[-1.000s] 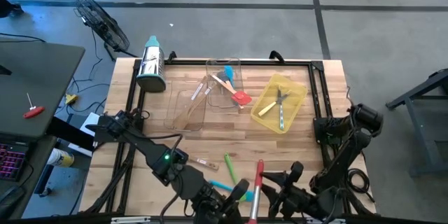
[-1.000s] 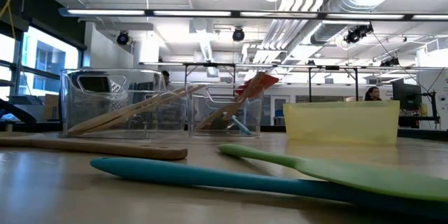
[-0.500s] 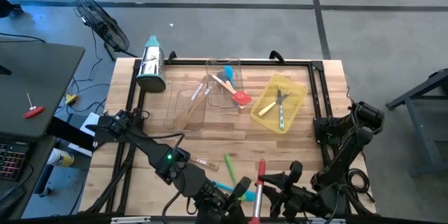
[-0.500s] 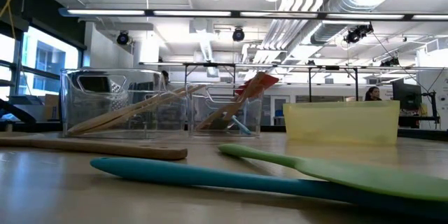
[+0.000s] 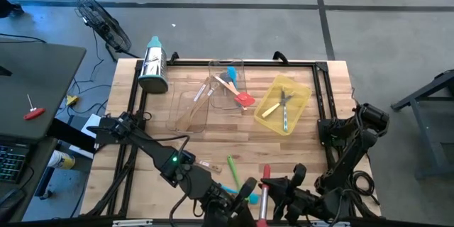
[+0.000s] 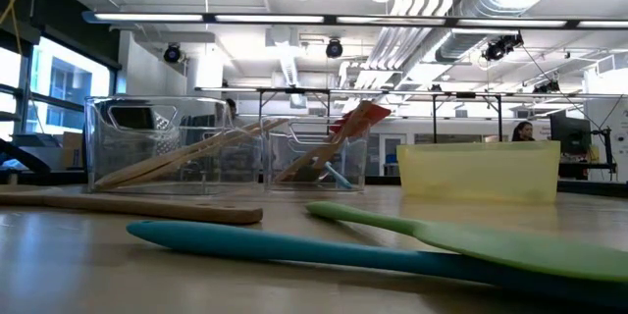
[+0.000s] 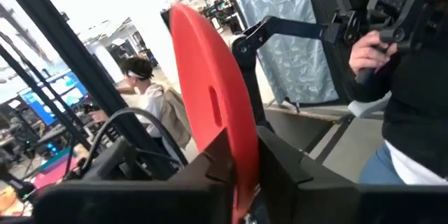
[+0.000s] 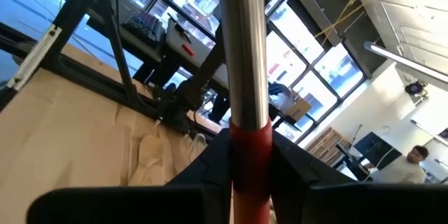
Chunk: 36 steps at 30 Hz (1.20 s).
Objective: Pick & Place Kitchen Items
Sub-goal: Put the red serving spoon into the left transparent bin
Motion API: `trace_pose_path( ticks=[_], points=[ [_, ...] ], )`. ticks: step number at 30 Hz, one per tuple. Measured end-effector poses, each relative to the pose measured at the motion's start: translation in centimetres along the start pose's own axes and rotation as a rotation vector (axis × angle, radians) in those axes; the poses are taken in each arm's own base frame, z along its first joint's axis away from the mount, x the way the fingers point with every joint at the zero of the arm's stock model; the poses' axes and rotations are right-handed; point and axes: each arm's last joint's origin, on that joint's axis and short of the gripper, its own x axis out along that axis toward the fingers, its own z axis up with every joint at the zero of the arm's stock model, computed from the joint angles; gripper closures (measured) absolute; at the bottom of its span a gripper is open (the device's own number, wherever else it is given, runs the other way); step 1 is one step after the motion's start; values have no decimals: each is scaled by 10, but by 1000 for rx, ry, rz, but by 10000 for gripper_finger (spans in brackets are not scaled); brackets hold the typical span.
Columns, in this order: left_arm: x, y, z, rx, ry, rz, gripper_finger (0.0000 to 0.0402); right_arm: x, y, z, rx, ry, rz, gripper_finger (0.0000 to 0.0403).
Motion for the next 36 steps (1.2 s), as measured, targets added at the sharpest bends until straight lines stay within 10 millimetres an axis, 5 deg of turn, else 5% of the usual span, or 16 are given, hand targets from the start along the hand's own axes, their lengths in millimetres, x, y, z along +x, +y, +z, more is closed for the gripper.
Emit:
trace_pose_path(
  ticks=[11, 22, 36],
  points=[
    [-2, -5, -13, -74, 181, 22, 265, -4, 1, 0, 7, 11, -4, 351],
    [-12, -6, -35, -40, 532, 232, 259, -21, -4, 10, 96, -47, 30, 351],
    [-15, -5, -51, -66, 659, 263, 258, -17, -23, 17, 117, -106, 78, 351]
  ],
)
